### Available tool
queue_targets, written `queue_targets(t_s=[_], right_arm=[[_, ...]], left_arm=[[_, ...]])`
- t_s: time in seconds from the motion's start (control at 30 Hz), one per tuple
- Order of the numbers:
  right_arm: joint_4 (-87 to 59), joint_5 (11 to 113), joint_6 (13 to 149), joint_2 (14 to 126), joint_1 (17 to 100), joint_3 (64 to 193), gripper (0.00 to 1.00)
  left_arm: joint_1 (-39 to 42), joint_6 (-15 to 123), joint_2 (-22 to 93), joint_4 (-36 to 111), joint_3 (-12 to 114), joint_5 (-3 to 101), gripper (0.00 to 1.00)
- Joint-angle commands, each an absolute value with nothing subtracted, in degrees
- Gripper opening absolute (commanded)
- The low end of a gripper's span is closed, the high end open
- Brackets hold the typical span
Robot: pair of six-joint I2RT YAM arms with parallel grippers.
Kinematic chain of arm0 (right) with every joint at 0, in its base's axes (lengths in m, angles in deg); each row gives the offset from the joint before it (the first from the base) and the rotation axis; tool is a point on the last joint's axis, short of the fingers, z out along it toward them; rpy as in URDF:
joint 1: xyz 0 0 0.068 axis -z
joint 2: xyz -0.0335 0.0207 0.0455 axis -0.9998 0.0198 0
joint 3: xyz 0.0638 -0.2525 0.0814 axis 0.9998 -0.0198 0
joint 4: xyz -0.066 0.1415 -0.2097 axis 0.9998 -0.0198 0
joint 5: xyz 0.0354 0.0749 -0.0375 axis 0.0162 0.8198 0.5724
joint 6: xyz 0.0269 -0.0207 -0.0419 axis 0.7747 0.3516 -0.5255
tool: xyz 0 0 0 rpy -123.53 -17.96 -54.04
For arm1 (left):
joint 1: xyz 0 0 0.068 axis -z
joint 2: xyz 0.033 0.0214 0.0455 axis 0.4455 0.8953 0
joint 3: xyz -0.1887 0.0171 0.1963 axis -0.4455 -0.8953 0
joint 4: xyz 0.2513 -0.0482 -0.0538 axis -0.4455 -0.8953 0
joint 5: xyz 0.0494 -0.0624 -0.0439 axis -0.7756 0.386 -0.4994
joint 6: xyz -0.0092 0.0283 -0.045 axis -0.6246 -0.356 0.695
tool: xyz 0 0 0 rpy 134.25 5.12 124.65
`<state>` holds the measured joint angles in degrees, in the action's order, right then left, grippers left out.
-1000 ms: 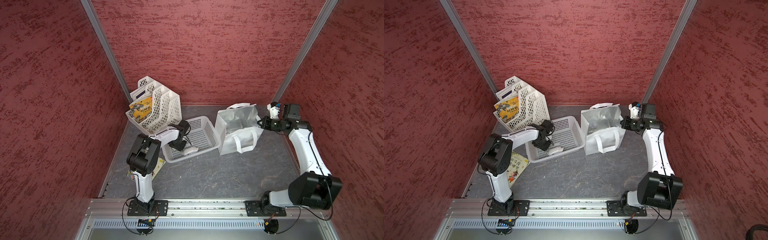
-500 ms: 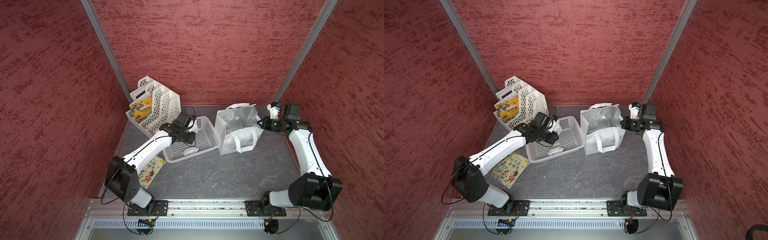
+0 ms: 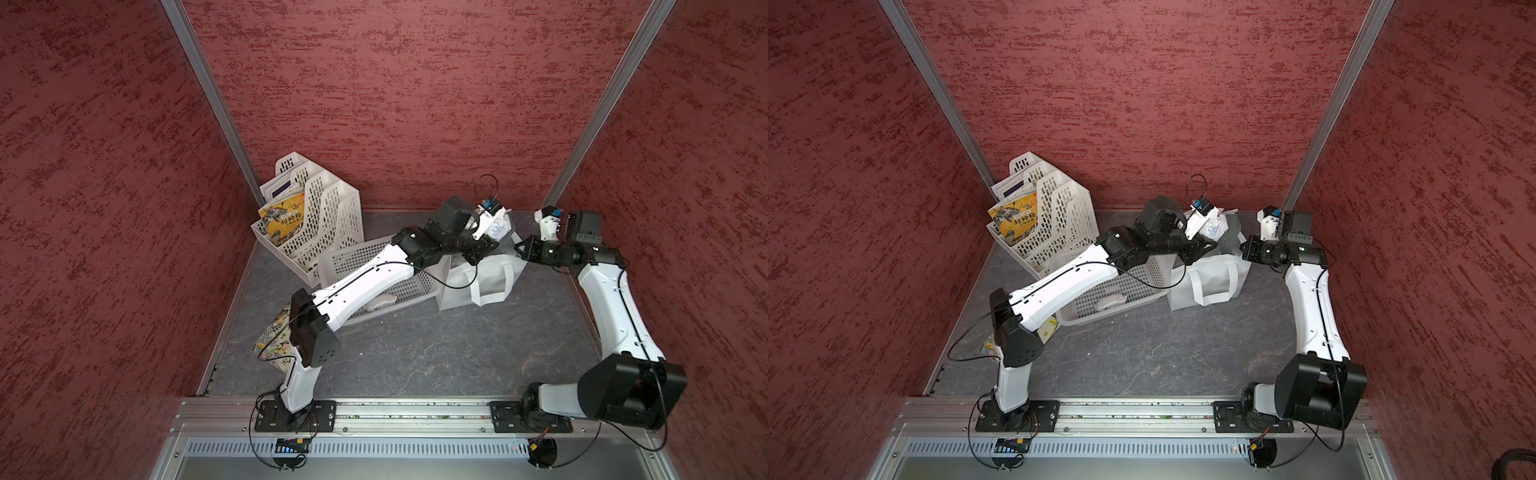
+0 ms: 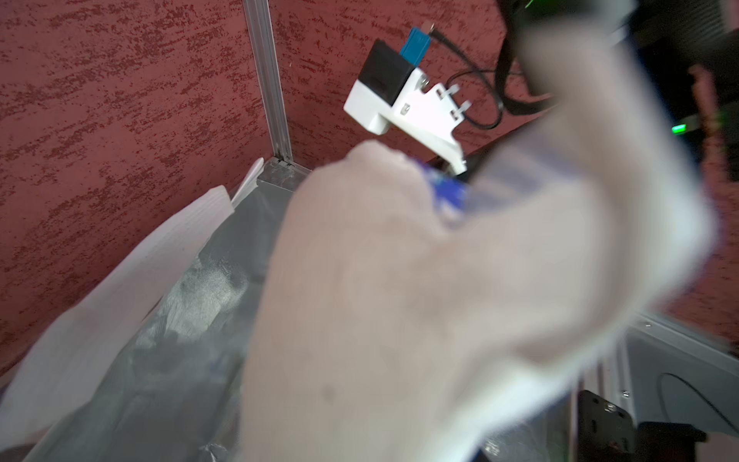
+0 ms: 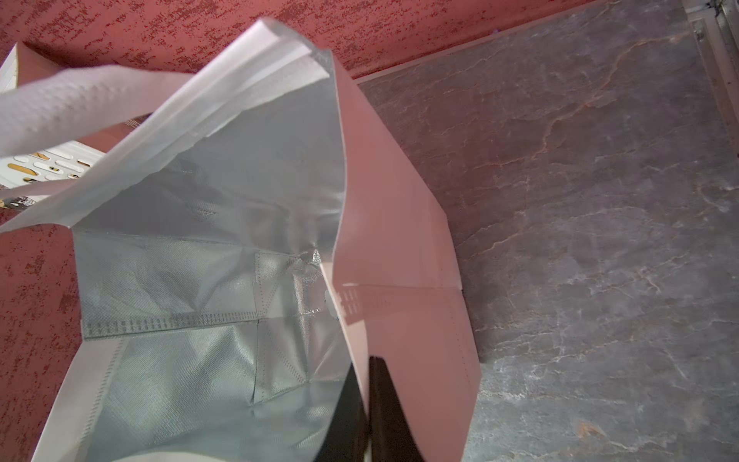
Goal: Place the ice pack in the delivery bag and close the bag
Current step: Place the ice pack in the delivery bag, then pick up the ice pack from the bin.
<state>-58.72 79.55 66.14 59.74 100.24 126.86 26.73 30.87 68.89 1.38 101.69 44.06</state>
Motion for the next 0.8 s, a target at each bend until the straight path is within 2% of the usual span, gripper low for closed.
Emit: queue_targets(t_s=[0.0,0.03,0.1,0.17,0.27,0.4,0.47,0.57,0.63,0.77], right_arm=[[-57.1,81.4,66.7,58.1,99.7,126.2,0.07],[-57.1,81.3,66.6,57.9,99.7,126.1,0.07],[-57.3,81.5,66.7,57.8,99.6,126.2,0.07],[-57.3,81.7,66.8,57.8,99.4,126.2,0.07],[-57.3,81.8,66.8,58.1,99.1,126.3,0.07],[-57.2,81.6,66.6,58.1,99.0,126.1,0.07],[-57.0,81.6,66.4,58.0,99.0,125.8,0.07],[-56.7,81.6,66.3,58.0,99.0,125.4,0.07],[-56.7,81.6,66.2,58.0,99.0,125.2,0.07],[-56.6,81.7,66.1,58.3,99.0,125.2,0.07]], left_arm=[[26.4,24.2,73.6,-2.4,106.1,33.2,0.29],[26.4,23.7,74.7,-3.2,107.4,31.8,0.36],[26.4,23.4,75.8,-5.3,108.9,28.9,0.56],[26.3,24.0,75.6,-6.1,109.1,27.2,0.67],[25.8,26.3,76.4,-11.0,113.6,27.0,0.75],[26.4,27.5,71.2,-14.4,113.8,33.5,0.78],[26.3,27.4,64.2,-11.1,106.0,35.5,0.79],[24.1,28.6,49.9,-3.0,86.5,33.0,0.80],[18.6,32.3,41.3,1.0,72.1,35.9,0.79],[2.9,33.8,30.0,-1.0,49.1,51.2,0.77]])
